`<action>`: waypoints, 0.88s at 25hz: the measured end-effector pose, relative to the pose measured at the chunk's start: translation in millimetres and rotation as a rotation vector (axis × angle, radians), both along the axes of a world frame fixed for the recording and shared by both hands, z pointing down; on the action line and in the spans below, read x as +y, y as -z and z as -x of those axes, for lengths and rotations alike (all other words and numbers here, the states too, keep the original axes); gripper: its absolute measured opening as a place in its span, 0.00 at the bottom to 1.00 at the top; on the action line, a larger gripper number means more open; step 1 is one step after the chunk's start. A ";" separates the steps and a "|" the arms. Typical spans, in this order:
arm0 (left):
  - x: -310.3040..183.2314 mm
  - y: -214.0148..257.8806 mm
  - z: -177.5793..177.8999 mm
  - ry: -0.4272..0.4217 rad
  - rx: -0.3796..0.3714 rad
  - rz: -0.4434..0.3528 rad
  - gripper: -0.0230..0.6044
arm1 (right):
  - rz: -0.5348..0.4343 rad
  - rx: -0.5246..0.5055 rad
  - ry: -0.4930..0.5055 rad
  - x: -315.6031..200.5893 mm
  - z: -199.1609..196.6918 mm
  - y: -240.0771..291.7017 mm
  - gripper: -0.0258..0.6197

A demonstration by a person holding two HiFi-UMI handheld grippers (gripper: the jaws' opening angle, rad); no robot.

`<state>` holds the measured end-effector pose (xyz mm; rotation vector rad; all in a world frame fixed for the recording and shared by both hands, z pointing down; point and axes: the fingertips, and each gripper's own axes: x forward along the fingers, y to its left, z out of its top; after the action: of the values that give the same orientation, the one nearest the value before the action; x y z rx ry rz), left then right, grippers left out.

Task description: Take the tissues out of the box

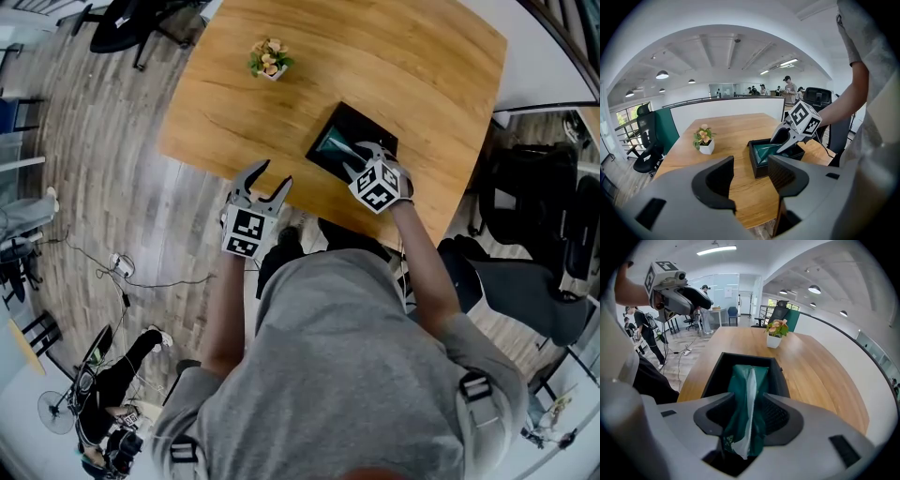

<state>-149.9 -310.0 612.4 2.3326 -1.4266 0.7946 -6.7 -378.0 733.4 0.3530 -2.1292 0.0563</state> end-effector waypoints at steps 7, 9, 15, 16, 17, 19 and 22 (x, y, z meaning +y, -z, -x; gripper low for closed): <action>3.2 -1.1 -4.0 -0.004 0.001 0.010 0.42 | 0.027 0.020 -0.001 2.8 1.1 -4.2 0.13; 3.2 -1.3 -4.4 -0.002 -0.001 0.010 0.42 | 0.025 0.023 -0.003 2.3 0.9 -4.6 0.11; 4.3 -2.3 -7.2 0.005 -0.001 0.006 0.42 | 0.017 0.029 -0.007 1.8 -2.0 -7.6 0.06; 5.0 -2.4 -7.6 0.007 -0.001 0.006 0.42 | 0.016 0.028 -0.006 2.2 -1.8 -7.7 0.06; 5.8 -2.3 -7.7 0.008 -0.002 0.005 0.42 | 0.016 0.028 -0.004 2.6 -1.4 -7.5 0.06; 7.0 -2.0 -7.6 0.010 -0.002 0.004 0.42 | 0.013 0.029 -0.001 2.9 -1.1 -6.5 0.05; 7.9 -0.7 -8.2 0.008 -0.003 0.000 0.42 | 0.008 0.031 -0.003 2.1 -1.7 -5.0 0.05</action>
<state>-141.7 -302.1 613.1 2.3252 -1.4364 0.7961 -5.0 -375.9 738.4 0.3499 -2.0975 0.0609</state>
